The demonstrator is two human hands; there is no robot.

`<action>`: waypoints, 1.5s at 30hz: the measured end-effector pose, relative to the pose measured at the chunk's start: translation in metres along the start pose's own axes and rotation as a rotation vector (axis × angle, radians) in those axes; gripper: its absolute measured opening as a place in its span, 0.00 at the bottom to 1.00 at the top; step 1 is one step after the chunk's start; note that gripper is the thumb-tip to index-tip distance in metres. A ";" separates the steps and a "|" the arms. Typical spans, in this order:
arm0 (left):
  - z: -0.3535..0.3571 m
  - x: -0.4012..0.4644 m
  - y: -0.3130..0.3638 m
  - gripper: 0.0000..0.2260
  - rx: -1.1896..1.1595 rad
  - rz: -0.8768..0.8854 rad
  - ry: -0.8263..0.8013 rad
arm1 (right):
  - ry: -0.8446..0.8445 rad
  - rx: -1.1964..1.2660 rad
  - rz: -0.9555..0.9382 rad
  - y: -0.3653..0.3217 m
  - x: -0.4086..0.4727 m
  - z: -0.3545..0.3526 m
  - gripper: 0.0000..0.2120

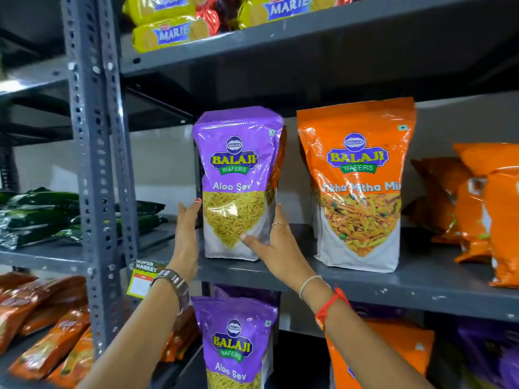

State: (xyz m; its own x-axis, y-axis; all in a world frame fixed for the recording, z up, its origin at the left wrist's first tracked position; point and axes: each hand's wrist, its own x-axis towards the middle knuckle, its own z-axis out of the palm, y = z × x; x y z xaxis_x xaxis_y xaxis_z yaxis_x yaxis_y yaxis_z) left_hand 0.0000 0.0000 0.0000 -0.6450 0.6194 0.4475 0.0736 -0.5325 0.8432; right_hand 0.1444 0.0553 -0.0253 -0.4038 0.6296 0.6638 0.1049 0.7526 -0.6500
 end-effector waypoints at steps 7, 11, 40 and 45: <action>-0.014 0.029 -0.012 0.15 -0.085 -0.246 -0.327 | 0.047 0.019 0.154 -0.005 0.016 0.016 0.34; -0.017 0.026 -0.012 0.27 -0.068 -0.280 -0.415 | 0.062 0.030 0.203 -0.004 0.018 0.014 0.33; -0.080 -0.199 -0.050 0.35 0.349 -0.146 -0.271 | -0.234 0.355 0.222 0.045 -0.198 -0.015 0.35; -0.087 -0.244 -0.116 0.27 0.398 -0.185 -0.128 | -0.295 0.371 0.339 0.086 -0.245 -0.003 0.35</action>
State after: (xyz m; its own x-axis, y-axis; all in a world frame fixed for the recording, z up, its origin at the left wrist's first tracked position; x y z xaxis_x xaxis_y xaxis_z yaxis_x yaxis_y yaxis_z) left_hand 0.0826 -0.1396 -0.2330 -0.5774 0.7628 0.2911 0.2691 -0.1588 0.9499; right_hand 0.2552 -0.0332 -0.2427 -0.6450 0.7032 0.2991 -0.0316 0.3665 -0.9299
